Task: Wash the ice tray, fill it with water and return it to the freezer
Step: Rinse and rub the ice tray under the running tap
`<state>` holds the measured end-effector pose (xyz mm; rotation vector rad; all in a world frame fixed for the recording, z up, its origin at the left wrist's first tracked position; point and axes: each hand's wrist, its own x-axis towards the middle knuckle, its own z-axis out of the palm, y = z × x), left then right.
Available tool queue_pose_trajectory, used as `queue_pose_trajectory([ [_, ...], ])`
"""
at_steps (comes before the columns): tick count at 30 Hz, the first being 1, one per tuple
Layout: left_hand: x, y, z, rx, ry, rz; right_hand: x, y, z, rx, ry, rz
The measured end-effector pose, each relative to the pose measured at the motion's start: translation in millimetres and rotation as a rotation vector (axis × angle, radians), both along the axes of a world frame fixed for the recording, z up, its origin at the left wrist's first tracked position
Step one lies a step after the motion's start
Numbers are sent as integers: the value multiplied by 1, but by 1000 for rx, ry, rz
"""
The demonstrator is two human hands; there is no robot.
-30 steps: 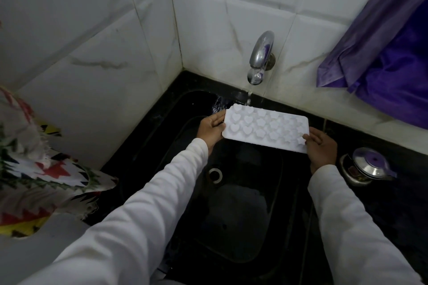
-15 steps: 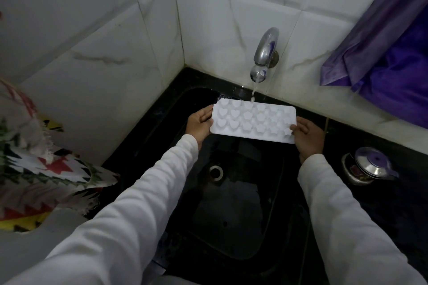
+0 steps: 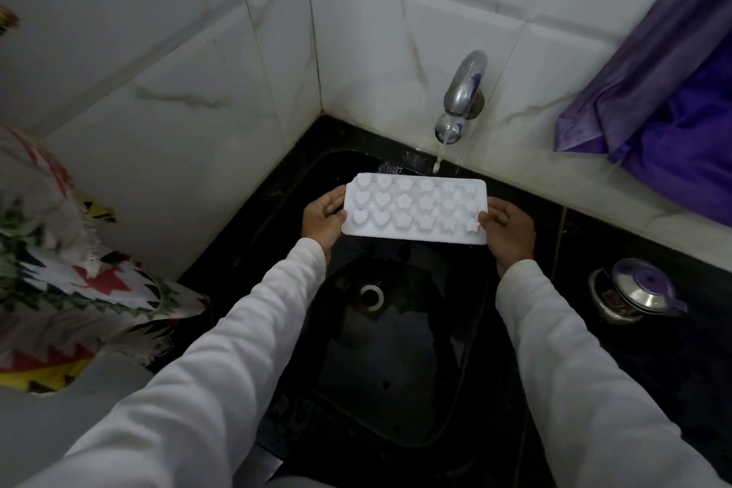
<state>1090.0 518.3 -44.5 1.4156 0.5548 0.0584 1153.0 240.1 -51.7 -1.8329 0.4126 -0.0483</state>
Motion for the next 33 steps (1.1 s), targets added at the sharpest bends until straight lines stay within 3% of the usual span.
queue_pose_trajectory([
  [21, -20, 25, -28, 31, 79, 304, -2, 47, 9, -31, -5, 191],
  [33, -26, 28, -35, 44, 147, 378, -2, 58, 8, 1, 19, 221],
])
